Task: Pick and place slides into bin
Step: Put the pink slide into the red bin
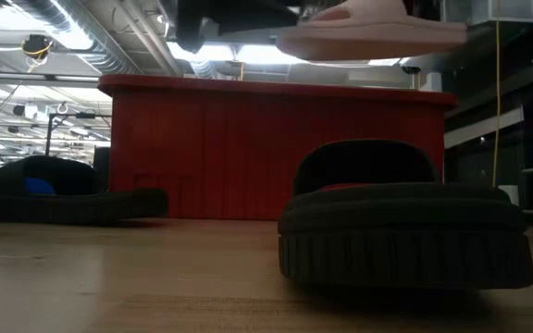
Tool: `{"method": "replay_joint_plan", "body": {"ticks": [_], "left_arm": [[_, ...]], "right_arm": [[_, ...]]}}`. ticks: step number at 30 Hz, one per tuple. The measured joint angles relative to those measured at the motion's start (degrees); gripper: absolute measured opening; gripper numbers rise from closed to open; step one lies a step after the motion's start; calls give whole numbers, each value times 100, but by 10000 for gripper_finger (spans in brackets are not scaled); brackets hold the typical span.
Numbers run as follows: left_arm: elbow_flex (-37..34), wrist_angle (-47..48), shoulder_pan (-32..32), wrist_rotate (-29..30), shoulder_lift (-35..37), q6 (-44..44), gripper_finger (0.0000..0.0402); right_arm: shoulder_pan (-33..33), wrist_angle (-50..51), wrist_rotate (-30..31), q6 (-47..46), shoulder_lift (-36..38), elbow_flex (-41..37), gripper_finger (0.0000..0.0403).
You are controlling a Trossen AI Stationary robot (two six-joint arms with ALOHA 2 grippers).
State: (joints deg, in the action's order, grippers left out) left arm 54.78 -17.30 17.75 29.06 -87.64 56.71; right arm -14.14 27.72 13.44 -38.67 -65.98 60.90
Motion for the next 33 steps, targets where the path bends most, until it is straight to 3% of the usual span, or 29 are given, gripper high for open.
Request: {"method": "replay_joint_plan", "body": {"ticks": [12,22,33], "left_arm": [[884,1431,-327,176,-382,-405,166],[1001,1468,-320,738,-608,-146,145],[1001,1455,-2,869,-605,-416,124]], "right_arm": [[91,-30,-131,72,2,0,11],[87,-116,-187,311,0,0,11],[93,-62,-295,577,0,0,11]]}}
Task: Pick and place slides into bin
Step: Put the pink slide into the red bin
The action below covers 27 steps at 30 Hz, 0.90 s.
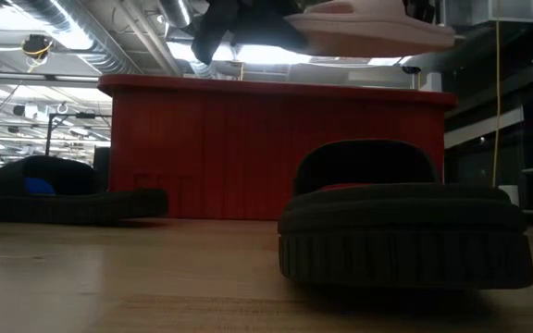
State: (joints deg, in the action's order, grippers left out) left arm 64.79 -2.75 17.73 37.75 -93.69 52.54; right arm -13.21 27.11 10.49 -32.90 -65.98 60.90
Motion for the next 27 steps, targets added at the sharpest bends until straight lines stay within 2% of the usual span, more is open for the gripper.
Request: {"method": "replay_joint_plan", "body": {"ticks": [4,12,27], "left_arm": [[0,-2,75,211,0,-33,124],[0,-21,141,220,4,-374,125],[-2,-297,138,237,9,-331,126]], "right_arm": [[2,-8,18,22,0,0,11],[8,-6,21,66,0,0,11],[153,-142,83,344,9,-4,11]]}}
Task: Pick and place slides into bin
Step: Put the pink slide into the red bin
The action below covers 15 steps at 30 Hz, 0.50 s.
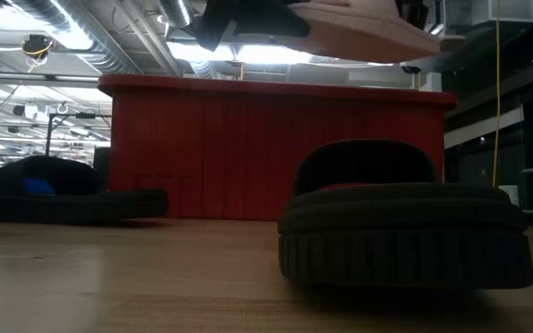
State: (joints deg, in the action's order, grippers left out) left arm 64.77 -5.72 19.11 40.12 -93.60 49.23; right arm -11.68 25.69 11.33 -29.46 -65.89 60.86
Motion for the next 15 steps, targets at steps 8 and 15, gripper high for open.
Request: {"method": "replay_joint_plan", "body": {"ticks": [8,15], "left_arm": [[0,-44,83,110,2,0,128],[0,-45,-20,434,2,50,127]], "right_arm": [[201,-246,152,79,-5,-2,11],[309,-496,-60,107,-9,-2,11]]}}
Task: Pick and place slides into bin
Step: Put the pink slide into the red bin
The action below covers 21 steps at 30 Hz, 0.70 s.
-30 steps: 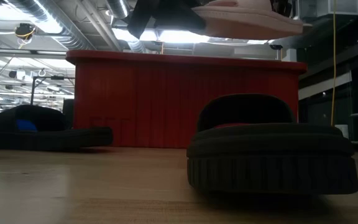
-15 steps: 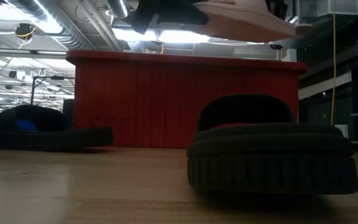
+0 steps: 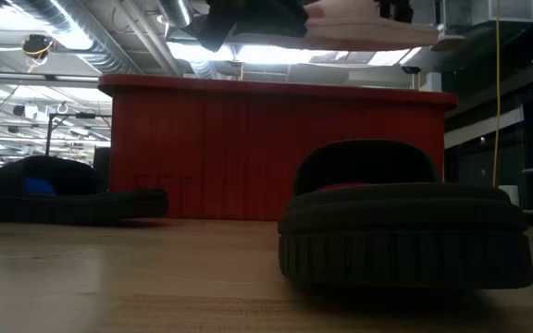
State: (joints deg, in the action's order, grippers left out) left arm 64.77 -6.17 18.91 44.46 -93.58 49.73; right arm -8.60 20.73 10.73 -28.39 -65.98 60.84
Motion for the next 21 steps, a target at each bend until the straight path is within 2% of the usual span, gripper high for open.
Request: {"method": "replay_joint_plan", "body": {"ticks": [3,8,14,21], "left_arm": [[0,1,-9,266,0,244,127],[0,-8,-13,393,0,548,127],[0,38,-10,966,0,752,127],[0,39,-15,919,0,715,127]], "right_arm": [[4,-22,-16,-3,2,0,11],[-1,85,-65,-43,2,0,11],[-5,128,-305,-128,4,2,11],[-7,131,-328,-115,4,2,11]]}}
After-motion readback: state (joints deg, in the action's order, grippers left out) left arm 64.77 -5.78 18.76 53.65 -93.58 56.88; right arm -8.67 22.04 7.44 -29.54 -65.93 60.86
